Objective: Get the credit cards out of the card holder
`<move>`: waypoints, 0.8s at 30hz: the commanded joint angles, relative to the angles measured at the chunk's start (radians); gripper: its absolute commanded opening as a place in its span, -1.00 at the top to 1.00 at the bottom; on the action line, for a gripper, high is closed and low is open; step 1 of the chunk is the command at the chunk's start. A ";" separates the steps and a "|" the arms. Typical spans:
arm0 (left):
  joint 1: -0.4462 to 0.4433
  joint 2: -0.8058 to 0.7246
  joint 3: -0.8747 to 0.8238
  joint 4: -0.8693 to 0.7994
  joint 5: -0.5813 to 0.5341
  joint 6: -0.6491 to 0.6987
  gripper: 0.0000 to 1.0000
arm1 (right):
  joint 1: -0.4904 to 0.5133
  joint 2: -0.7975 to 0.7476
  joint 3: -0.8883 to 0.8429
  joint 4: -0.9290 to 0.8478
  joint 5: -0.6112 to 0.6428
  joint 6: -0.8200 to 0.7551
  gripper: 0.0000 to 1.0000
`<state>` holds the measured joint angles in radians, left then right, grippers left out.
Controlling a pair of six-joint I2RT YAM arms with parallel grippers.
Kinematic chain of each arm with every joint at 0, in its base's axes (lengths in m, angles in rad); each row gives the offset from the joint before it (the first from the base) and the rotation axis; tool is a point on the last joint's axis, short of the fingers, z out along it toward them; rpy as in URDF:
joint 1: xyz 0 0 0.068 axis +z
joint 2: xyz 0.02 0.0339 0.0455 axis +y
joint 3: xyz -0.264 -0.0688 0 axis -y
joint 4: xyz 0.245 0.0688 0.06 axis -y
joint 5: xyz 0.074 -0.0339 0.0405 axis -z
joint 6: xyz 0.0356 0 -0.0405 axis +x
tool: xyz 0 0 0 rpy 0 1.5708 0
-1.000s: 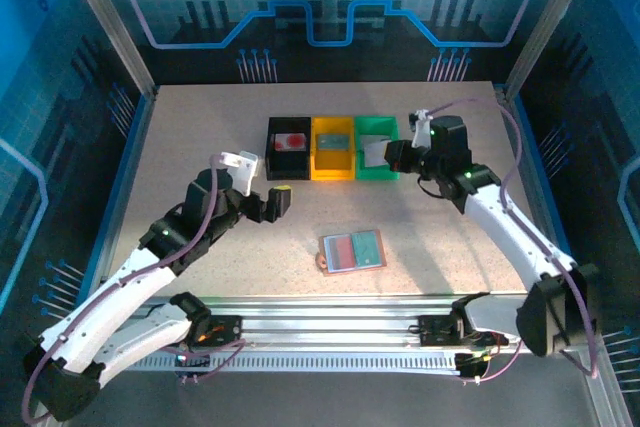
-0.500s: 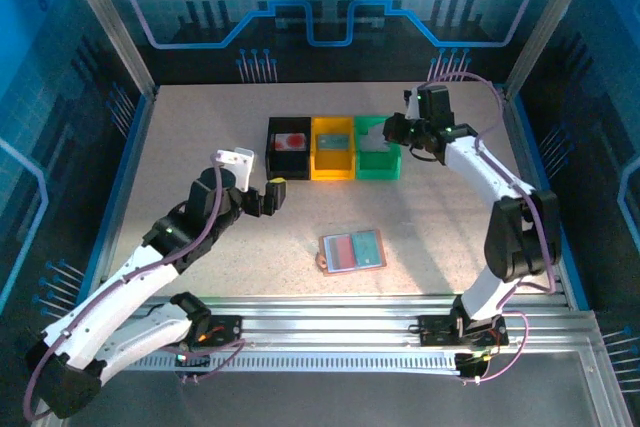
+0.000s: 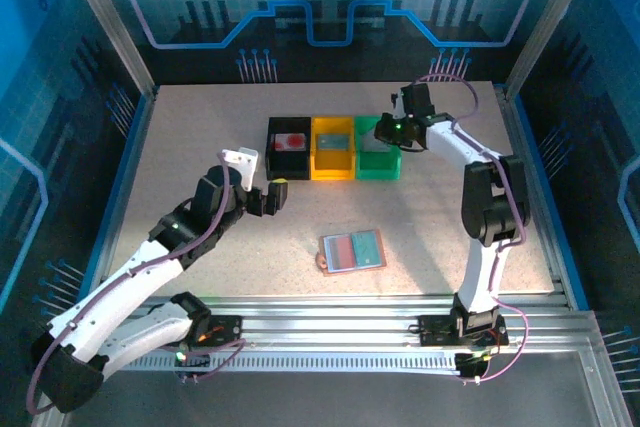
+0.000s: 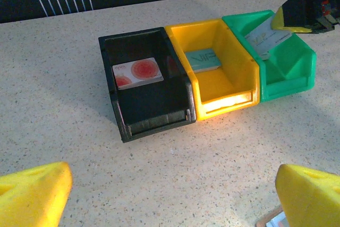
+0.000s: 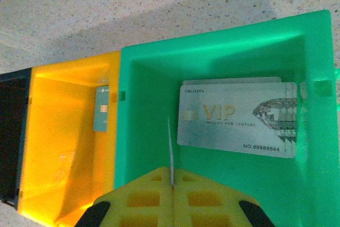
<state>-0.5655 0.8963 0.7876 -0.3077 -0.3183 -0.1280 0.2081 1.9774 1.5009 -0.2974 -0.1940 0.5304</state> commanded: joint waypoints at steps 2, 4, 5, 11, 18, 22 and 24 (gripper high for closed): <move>0.006 0.005 0.001 0.016 -0.017 0.021 -0.98 | -0.015 0.039 0.052 0.012 -0.024 0.011 1.00; 0.006 0.008 0.001 0.016 -0.015 0.021 -0.98 | -0.018 0.054 0.064 0.017 -0.023 0.020 1.00; 0.006 0.010 0.001 0.016 -0.015 0.021 -0.98 | -0.018 0.060 0.068 0.022 -0.026 0.024 1.00; 0.006 0.021 0.002 0.015 -0.010 0.021 -0.98 | -0.024 0.086 0.072 0.067 -0.055 0.050 1.00; 0.006 0.034 0.005 0.015 -0.005 0.020 -0.98 | -0.036 0.127 0.086 0.091 -0.071 0.081 1.00; 0.006 0.044 0.008 0.013 -0.005 0.021 -0.99 | -0.041 0.139 0.085 0.112 -0.076 0.091 1.00; 0.006 0.047 0.010 0.013 -0.004 0.021 -0.99 | -0.042 0.152 0.093 0.109 -0.074 0.092 1.00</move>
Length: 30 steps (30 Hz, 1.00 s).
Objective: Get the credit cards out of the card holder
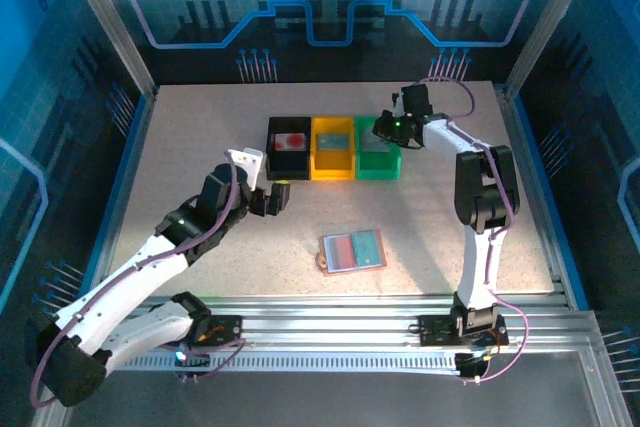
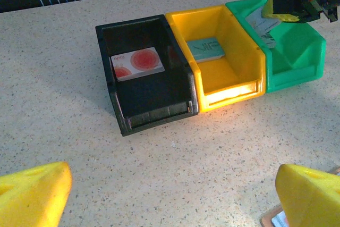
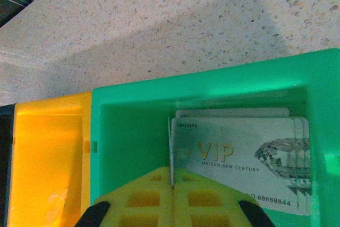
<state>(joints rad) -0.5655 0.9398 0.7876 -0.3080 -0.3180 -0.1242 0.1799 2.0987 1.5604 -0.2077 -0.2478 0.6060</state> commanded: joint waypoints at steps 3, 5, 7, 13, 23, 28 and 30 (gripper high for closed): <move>0.006 0.008 0.012 0.012 -0.003 0.015 -0.99 | -0.017 0.046 0.036 0.022 -0.024 0.021 1.00; 0.006 0.011 0.012 0.010 -0.002 0.017 -0.98 | -0.017 0.050 0.036 0.025 -0.026 0.023 1.00; 0.006 0.011 0.013 0.011 -0.003 0.018 -0.98 | -0.017 0.052 0.036 0.029 -0.028 0.026 1.00; 0.006 0.017 0.015 0.010 0.002 0.018 -0.98 | -0.017 0.055 0.049 0.021 -0.029 0.017 1.00; 0.006 0.024 0.019 0.007 0.004 0.017 -0.98 | -0.019 0.055 0.065 -0.001 -0.028 -0.001 0.82; 0.006 0.025 0.020 0.003 0.004 0.016 -0.99 | -0.019 0.049 0.069 -0.013 -0.023 -0.009 0.70; 0.006 0.025 0.020 0.004 0.007 0.016 -0.98 | -0.019 0.047 0.071 -0.018 -0.019 -0.014 0.68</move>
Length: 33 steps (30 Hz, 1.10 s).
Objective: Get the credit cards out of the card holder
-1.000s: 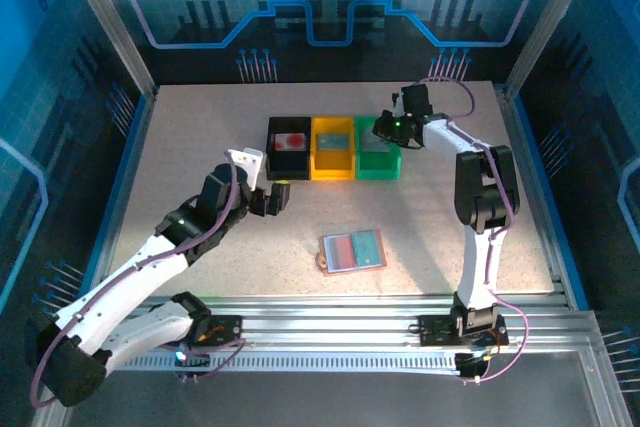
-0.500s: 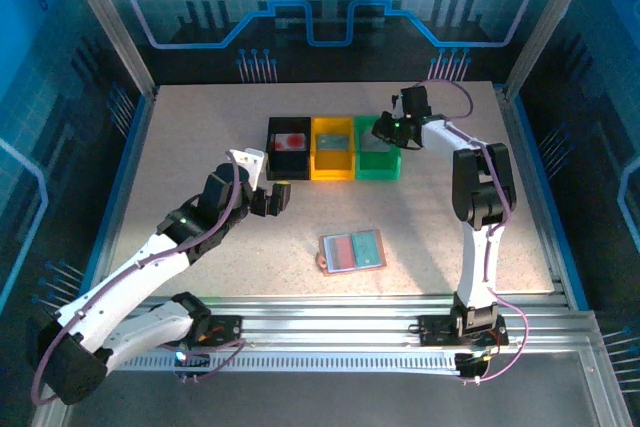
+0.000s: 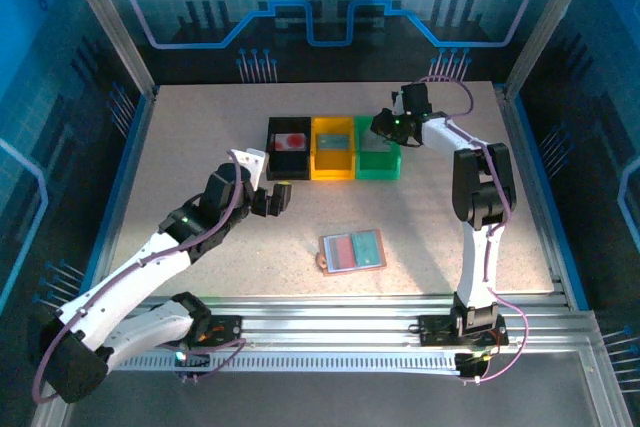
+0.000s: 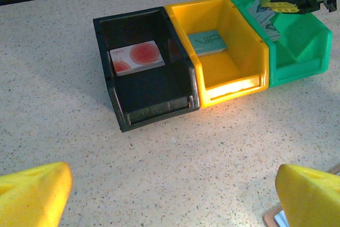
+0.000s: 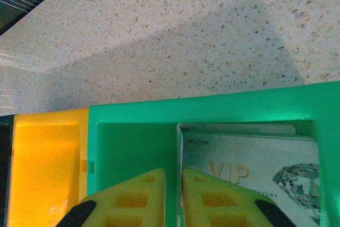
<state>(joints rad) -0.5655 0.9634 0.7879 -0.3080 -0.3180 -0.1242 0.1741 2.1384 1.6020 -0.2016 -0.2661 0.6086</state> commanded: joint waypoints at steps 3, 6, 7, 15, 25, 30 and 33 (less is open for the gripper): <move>0.006 0.001 0.020 0.003 0.007 0.016 -0.98 | -0.015 0.003 0.030 -0.030 0.004 -0.018 0.62; 0.006 0.002 0.020 0.004 0.008 0.015 -0.98 | -0.021 -0.003 0.028 -0.034 0.011 -0.019 0.55; 0.007 0.002 0.021 0.003 0.009 0.015 -0.98 | -0.021 -0.005 0.027 -0.036 0.012 -0.022 0.54; 0.006 0.003 0.021 0.000 0.009 0.015 -0.98 | -0.030 -0.030 0.033 -0.056 0.038 -0.033 0.49; 0.006 0.006 0.023 0.000 0.011 0.015 -0.98 | -0.048 -0.069 0.028 -0.073 0.056 -0.039 0.41; 0.006 0.008 0.024 -0.003 0.009 0.015 -0.99 | -0.048 -0.099 0.037 -0.077 0.052 -0.040 0.35; 0.006 0.009 0.024 -0.004 0.007 0.015 -0.98 | -0.048 -0.116 0.042 -0.084 0.053 -0.041 0.35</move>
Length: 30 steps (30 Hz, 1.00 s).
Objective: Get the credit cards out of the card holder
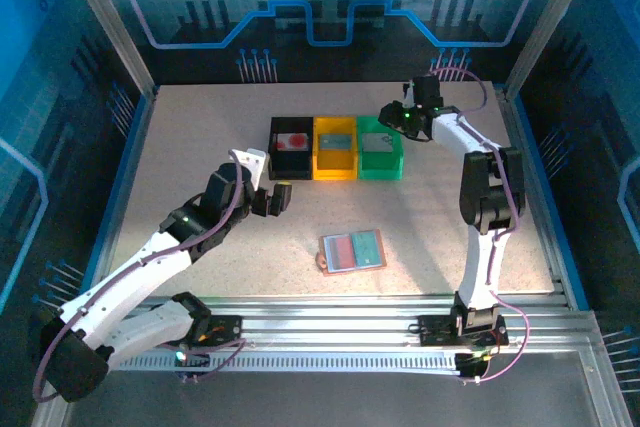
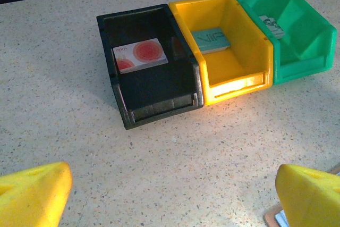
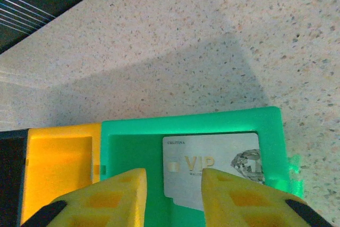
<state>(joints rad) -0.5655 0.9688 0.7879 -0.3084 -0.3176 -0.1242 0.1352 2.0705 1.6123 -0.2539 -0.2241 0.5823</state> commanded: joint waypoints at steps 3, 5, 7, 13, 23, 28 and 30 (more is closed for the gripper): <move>0.006 0.005 0.024 -0.006 0.003 0.016 -0.98 | -0.004 -0.079 0.029 -0.041 0.015 -0.017 0.34; 0.006 0.009 0.024 -0.008 0.003 0.015 -0.98 | 0.006 -0.107 0.030 -0.064 0.031 -0.031 0.29; 0.006 0.014 0.029 -0.014 0.006 0.014 -0.98 | 0.019 -0.148 0.023 -0.093 0.054 -0.048 0.23; 0.005 0.051 0.056 -0.055 0.054 -0.033 -0.98 | 0.055 -0.356 -0.202 -0.044 0.028 -0.035 0.10; -0.107 0.192 0.204 -0.226 0.164 -0.193 -0.98 | 0.267 -0.688 -0.589 -0.042 0.125 -0.088 0.12; -0.124 0.229 0.218 -0.294 0.238 -0.378 -0.98 | 0.306 -0.817 -0.709 -0.081 0.108 -0.098 0.28; -0.128 0.219 0.165 -0.257 0.280 -0.475 -0.98 | 0.312 -0.874 -0.791 -0.062 0.065 -0.086 0.32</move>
<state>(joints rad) -0.6834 1.1904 0.9897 -0.5289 -0.1200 -0.4271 0.4328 1.2671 0.8963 -0.3099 -0.1352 0.5026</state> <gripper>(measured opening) 0.992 0.346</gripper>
